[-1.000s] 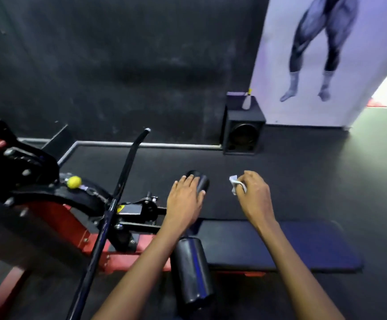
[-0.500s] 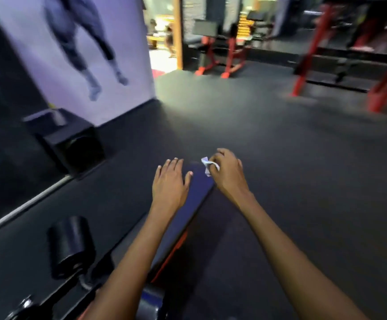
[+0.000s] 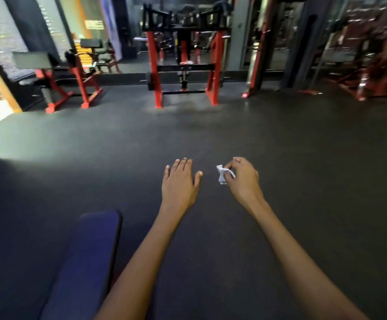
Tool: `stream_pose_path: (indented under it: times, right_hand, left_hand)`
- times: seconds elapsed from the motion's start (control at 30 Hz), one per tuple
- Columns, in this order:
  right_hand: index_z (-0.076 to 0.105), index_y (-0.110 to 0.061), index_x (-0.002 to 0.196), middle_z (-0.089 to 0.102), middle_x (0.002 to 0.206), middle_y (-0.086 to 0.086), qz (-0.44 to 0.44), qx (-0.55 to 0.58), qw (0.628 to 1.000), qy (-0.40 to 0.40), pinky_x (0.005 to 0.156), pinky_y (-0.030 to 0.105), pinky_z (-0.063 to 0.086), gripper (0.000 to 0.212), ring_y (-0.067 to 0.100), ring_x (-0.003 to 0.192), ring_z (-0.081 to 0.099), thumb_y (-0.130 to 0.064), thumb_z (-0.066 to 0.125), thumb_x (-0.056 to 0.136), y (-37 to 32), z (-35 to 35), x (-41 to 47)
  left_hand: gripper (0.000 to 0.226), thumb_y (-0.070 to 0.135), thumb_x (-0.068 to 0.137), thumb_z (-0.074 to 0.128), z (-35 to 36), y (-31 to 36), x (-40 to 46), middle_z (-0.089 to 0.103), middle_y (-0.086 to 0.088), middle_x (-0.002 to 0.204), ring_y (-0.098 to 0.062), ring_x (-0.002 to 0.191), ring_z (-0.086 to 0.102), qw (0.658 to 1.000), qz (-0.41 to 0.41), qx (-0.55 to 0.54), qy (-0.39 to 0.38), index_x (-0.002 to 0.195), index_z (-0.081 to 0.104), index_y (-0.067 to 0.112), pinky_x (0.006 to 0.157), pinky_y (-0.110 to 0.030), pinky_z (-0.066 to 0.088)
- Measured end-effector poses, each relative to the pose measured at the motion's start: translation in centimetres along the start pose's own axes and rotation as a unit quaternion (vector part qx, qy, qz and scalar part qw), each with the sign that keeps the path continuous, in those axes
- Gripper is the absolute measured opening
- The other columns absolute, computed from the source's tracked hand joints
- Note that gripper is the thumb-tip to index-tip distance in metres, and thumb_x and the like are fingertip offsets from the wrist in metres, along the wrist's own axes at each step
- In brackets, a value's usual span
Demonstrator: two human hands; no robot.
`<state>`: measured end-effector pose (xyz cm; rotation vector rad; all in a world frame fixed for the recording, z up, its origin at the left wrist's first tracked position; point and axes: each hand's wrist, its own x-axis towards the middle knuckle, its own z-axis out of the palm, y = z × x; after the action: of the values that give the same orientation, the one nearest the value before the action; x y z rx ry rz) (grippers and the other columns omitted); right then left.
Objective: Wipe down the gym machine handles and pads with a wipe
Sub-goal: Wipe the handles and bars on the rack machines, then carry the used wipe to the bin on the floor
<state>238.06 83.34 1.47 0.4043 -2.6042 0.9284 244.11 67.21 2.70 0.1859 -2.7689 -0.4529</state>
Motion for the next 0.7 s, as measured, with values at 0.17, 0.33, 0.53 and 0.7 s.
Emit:
stream_pose_path:
  times: [0.17,0.33,0.53,0.7]
  right_hand:
    - [0.066,-0.008,0.087,0.057,0.113,0.005,0.044,-0.011,0.998,0.049,0.092,0.037,0.037,0.012,0.022,0.119,0.047,-0.010,0.054,0.086,7.2,-3.6,5.7]
    - [0.065,-0.009,0.083,0.057,0.105,0.003,0.064,-0.025,0.995,0.072,0.088,0.037,0.040,0.010,0.022,0.114,0.051,-0.009,0.055,0.085,14.4,-6.2,11.6]
    - [0.066,-0.007,0.082,0.059,0.104,0.005,0.119,-0.027,0.986,0.110,0.091,0.038,0.041,0.011,0.023,0.114,0.052,-0.008,0.056,0.084,22.2,-8.0,18.4]
    - [0.066,-0.007,0.081,0.059,0.103,0.005,0.166,-0.043,0.975,0.141,0.091,0.039,0.042,0.010,0.023,0.111,0.052,-0.009,0.057,0.085,28.9,-8.5,24.1]
  left_hand:
    - [0.052,0.041,0.103,0.034,4.1,7.4,7.4,0.031,0.001,0.156,-0.014,0.147,0.018,0.997,0.072,-0.024,-0.020,0.149,0.031,0.017,0.119,-0.034,0.006]
    - [0.052,0.041,0.103,0.033,8.4,13.7,14.7,0.030,0.001,0.157,-0.014,0.147,0.017,0.994,0.099,-0.039,-0.036,0.149,0.031,0.017,0.119,-0.033,0.006]
    - [0.052,0.041,0.103,0.033,13.7,19.7,23.1,0.030,0.001,0.157,-0.014,0.147,0.018,0.985,0.148,-0.048,-0.070,0.150,0.031,0.017,0.119,-0.034,0.007]
    - [0.052,0.041,0.103,0.033,19.3,24.5,31.3,0.030,0.000,0.157,-0.014,0.147,0.018,0.973,0.203,-0.059,-0.092,0.150,0.031,0.017,0.119,-0.034,0.007]
